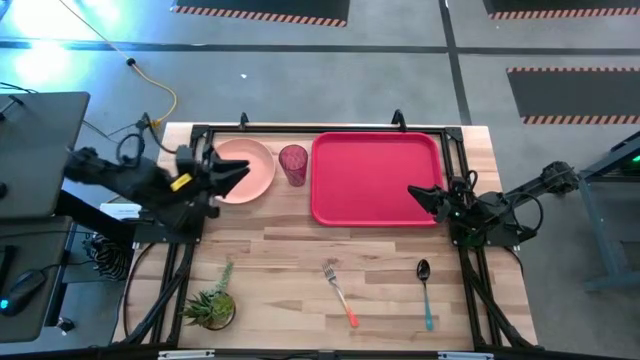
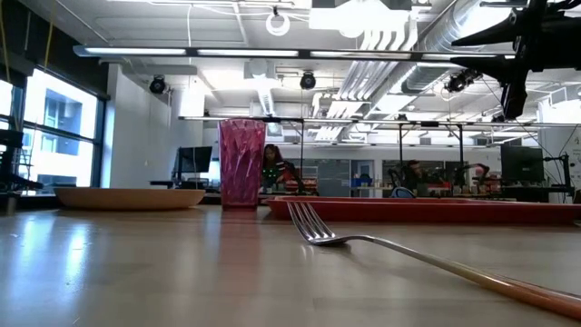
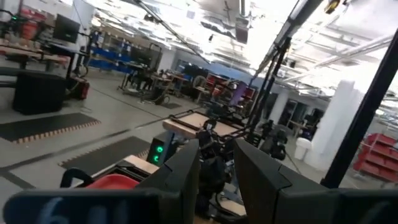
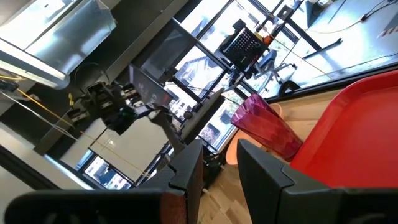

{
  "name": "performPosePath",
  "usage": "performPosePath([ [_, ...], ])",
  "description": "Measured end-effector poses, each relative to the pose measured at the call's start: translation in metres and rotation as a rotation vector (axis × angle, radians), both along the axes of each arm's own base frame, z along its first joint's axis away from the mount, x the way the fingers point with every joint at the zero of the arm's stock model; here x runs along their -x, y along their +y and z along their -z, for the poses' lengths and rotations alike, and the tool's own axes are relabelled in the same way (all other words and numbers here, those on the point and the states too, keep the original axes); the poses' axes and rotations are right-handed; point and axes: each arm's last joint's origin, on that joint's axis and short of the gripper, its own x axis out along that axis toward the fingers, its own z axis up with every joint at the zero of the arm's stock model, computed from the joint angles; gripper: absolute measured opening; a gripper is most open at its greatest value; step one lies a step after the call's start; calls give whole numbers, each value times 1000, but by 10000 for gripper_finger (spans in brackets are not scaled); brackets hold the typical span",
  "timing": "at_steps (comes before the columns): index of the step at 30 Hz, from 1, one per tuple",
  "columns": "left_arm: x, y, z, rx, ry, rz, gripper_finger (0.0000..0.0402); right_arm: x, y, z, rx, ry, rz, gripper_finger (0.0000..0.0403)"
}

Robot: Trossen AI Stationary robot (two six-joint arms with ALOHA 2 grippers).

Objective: Pick and place plate/cup/fork/spoon on tray
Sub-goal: Put the red glass on the top left of the red tray

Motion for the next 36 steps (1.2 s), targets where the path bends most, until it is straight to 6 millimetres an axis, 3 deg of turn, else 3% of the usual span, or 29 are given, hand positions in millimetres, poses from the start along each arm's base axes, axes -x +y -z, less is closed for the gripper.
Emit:
performPosePath([
  [7, -31, 28, 13, 15, 58, -38, 92, 0, 0, 0, 2, 0, -7, 91],
  [13, -45, 63, 24, 73, 133, -111, 92, 0, 0, 0, 2, 1, -7, 91],
  [25, -72, 124, 1, 98, 539, -192, 92, 0, -1, 1, -3, 7, 25, 91],
  [32, -87, 156, 10, 128, 757, -249, 92, 0, -1, 3, 1, 32, 56, 91],
  [36, -95, 173, 19, 145, 837, -196, 92, 0, -1, 4, 9, 50, 57, 91],
])
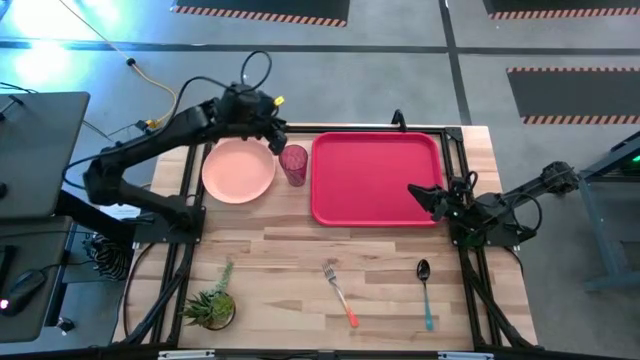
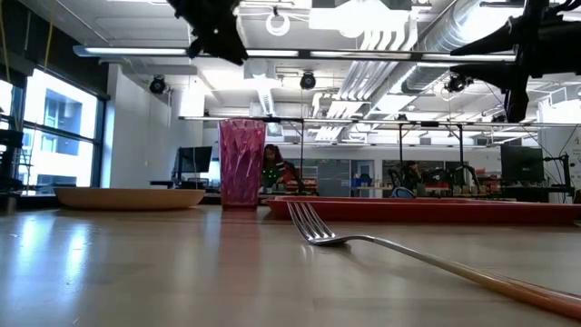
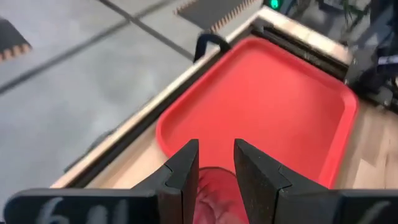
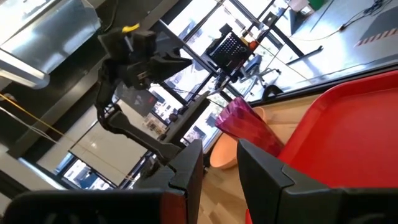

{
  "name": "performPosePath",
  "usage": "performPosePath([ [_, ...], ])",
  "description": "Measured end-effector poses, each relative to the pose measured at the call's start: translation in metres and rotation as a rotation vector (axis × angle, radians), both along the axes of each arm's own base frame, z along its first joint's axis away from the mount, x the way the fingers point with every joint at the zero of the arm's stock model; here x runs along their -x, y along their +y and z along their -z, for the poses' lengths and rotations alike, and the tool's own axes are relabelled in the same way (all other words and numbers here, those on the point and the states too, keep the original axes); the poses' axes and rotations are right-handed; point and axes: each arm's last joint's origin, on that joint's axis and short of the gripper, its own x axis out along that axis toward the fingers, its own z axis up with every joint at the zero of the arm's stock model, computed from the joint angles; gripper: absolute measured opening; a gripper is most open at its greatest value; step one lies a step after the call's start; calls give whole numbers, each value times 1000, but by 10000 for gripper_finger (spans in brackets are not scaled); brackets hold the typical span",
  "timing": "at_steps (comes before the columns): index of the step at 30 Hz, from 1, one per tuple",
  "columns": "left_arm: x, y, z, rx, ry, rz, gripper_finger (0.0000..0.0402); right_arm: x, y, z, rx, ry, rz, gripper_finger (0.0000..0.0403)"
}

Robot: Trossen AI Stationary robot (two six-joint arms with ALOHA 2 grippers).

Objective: Pick and place plate/cup/fork/spoon on tray
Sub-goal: Put the red glass on the top left of the red tray

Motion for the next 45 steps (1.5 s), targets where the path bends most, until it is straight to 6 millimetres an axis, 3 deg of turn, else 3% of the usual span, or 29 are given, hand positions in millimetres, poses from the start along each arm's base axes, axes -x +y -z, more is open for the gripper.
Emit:
performPosePath([
  [6, -11, 18, 18, 81, 34, 40, 92, 0, 0, 2, 12, 24, -4, 91],
  [13, -18, 25, 29, 90, 76, 67, 92, -1, 1, 3, 20, 37, -16, 91],
  [29, -14, 24, 36, -46, 250, 221, 158, -1, 2, 4, 37, 46, -57, 91],
  [40, -11, 19, 42, -71, 351, 326, 161, -2, 2, 9, 56, 91, -59, 91],
  [45, -17, 23, 57, -35, 415, 347, 161, -2, 2, 9, 58, 95, -59, 91],
])
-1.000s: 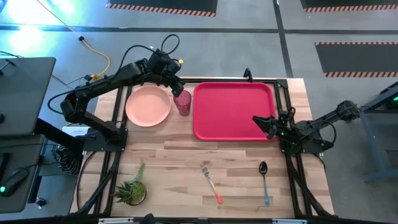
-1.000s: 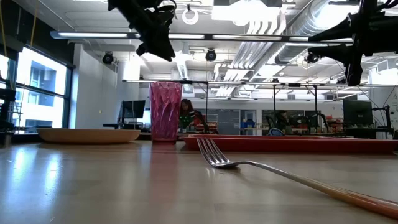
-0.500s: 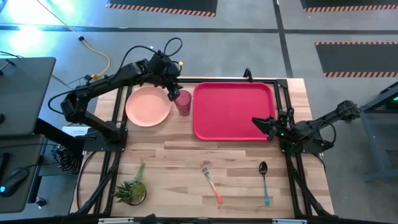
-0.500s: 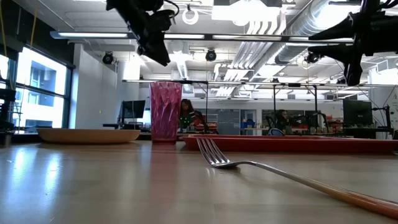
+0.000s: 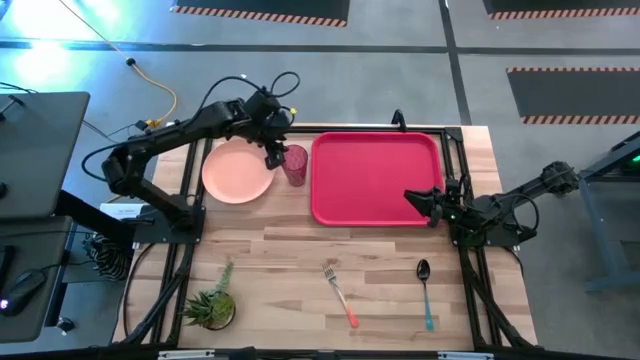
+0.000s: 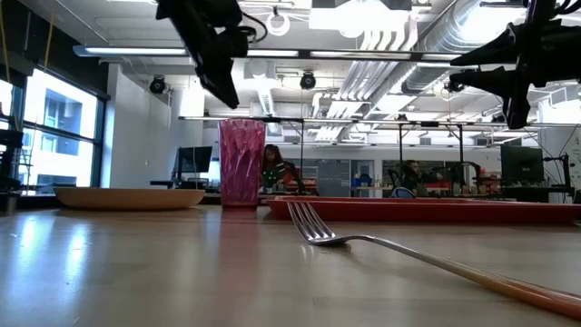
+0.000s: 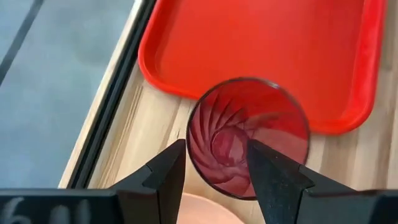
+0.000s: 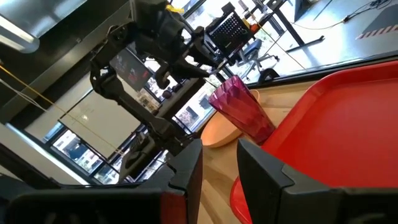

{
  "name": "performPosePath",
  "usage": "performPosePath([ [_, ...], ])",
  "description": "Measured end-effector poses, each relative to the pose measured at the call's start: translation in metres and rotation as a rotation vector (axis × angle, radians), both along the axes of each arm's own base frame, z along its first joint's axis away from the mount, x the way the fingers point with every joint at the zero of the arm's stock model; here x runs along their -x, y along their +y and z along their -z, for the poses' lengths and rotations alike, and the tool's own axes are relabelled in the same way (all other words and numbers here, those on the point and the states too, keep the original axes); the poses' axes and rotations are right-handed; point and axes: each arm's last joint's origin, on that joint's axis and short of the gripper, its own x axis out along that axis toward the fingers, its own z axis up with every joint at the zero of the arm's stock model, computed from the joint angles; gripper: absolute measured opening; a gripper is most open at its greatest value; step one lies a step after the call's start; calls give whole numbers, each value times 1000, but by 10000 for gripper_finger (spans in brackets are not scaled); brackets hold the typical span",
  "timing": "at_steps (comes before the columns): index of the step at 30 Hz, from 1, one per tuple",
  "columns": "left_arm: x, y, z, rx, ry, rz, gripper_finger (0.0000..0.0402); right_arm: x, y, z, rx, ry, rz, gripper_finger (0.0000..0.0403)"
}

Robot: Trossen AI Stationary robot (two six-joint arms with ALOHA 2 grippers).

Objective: Pick and place plate/cup/fork/spoon on tray
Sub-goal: Put the red glass on the top left of the red tray

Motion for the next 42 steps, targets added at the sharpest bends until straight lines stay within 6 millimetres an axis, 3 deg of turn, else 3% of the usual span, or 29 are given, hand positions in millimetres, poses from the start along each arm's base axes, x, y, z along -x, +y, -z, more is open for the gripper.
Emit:
performPosePath([
  [23, -22, 19, 48, 27, 177, -101, 157, 0, 1, 1, -18, 0, -20, 91],
  [28, -22, 19, 49, 27, 176, -101, 115, 0, 1, 1, -18, 0, -20, 91],
  [35, -23, 19, 48, 34, 169, -103, 16, 0, 1, 1, -18, 0, -19, 91],
  [42, -22, 19, 43, 20, 139, -126, 8, 0, 0, 1, -19, 0, -9, 91],
])
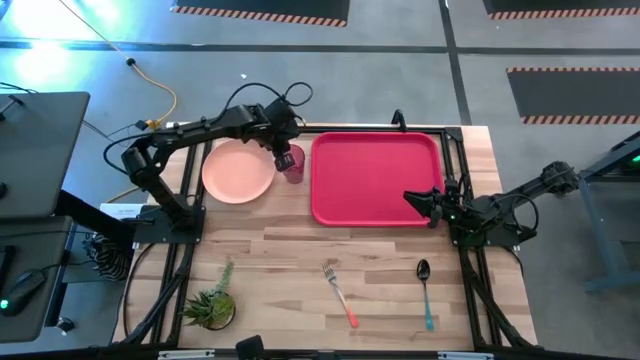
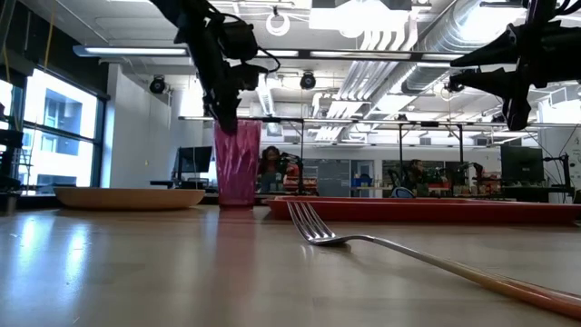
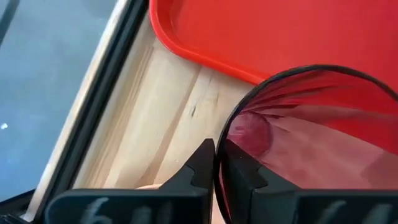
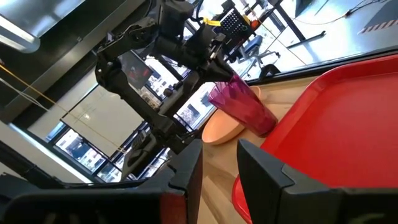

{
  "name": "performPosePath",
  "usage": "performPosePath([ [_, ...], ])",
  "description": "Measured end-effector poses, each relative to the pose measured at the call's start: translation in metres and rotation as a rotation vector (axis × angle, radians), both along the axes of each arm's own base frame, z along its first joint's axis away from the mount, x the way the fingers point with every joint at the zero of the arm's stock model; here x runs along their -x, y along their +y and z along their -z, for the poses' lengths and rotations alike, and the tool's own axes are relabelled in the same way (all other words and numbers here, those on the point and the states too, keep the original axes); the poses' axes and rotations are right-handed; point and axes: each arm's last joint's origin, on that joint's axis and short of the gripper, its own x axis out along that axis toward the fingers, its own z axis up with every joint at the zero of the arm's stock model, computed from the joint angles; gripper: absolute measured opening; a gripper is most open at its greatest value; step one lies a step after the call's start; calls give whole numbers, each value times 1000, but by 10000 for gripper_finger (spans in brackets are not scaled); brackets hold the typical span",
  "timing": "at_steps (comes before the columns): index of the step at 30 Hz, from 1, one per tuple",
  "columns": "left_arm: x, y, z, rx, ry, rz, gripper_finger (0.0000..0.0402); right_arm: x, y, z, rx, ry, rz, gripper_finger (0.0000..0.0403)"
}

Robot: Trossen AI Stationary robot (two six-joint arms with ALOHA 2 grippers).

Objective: Pick and place plate/cup/fork/spoon on tray
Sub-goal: Put the red glass on the top left of the red tray

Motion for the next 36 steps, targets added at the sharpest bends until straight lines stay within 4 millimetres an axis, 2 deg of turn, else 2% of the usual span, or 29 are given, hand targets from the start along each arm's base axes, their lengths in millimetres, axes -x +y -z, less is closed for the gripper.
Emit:
performPosePath([
  [3, 0, 0, -8, -28, -52, -22, 5, 0, 0, 0, 0, 0, 0, 91],
  [9, 0, 0, -36, -130, -245, -38, 4, 0, 0, 0, 0, 0, 3, 91],
  [15, -6, 3, -67, -245, -506, -56, 4, 0, 0, 0, 0, 0, 4, 91],
  [21, -15, 7, -94, -337, -744, 5, 4, 0, -1, 0, -1, 1, 19, 91],
  [31, -9, 8, -148, -441, -830, 27, 4, 1, -1, 0, -4, 1, 55, 91],
  [36, -10, 15, -157, -421, -786, 11, 4, 1, -1, 0, -4, 1, 54, 91],
])
